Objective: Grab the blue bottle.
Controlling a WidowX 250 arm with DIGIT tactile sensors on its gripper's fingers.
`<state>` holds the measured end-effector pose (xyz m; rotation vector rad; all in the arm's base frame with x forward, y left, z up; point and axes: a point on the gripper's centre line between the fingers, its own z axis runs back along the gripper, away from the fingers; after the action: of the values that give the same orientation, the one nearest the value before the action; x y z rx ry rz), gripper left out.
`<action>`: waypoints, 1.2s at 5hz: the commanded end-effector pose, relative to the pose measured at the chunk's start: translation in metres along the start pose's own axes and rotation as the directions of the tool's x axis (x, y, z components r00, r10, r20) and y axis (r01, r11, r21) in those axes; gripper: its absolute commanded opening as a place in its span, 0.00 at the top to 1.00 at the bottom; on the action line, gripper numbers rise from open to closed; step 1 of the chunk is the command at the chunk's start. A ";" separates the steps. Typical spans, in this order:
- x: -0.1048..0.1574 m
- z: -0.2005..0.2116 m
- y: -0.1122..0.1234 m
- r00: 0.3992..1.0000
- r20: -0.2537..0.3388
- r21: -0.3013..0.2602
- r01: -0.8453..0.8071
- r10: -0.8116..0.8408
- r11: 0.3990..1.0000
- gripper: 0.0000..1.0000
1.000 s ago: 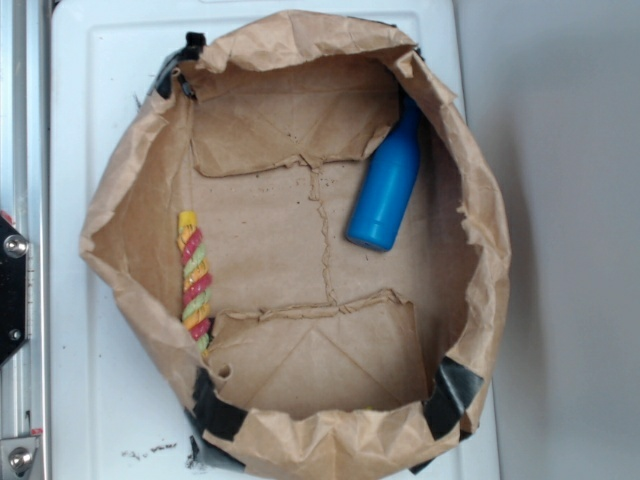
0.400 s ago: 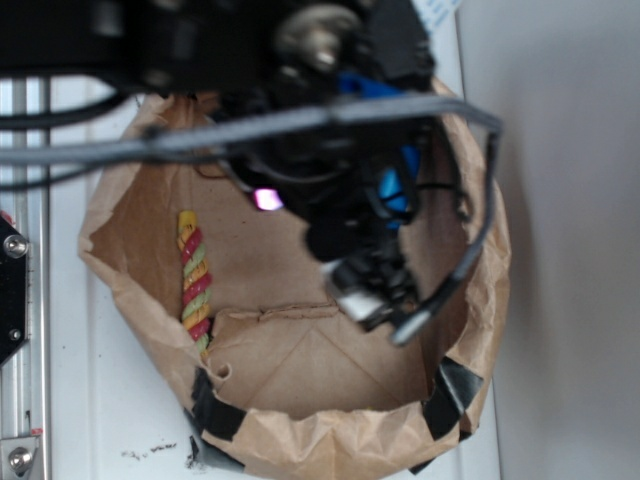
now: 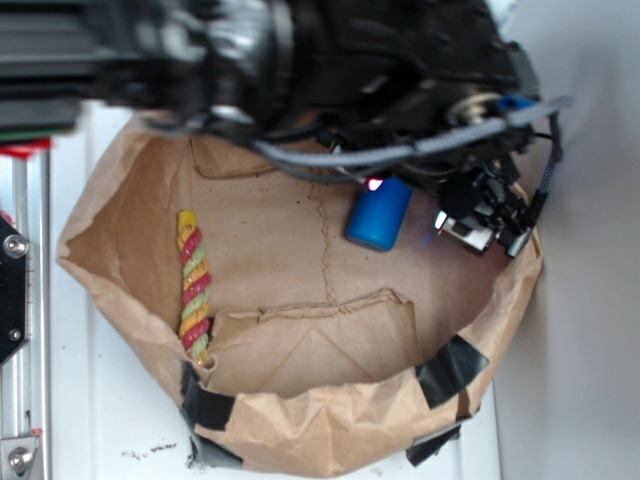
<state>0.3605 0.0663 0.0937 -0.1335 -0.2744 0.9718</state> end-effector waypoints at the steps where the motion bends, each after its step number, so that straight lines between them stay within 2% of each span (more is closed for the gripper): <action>1: 0.017 0.032 0.030 0.998 0.058 -0.020 0.035 -0.034 0.999 0.00; 2: 0.004 0.060 0.045 0.995 0.050 -0.081 0.086 -0.082 0.993 0.00; 3: -0.002 0.076 0.056 0.994 0.049 -0.119 0.106 -0.101 0.987 0.00; 5: 0.008 0.042 0.063 0.992 0.073 -0.047 0.109 -0.106 0.993 0.00; 6: 0.014 0.027 0.057 0.995 0.062 -0.009 0.085 -0.085 0.996 0.00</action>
<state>0.3120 0.0882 0.0831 -0.0924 -0.2697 0.8770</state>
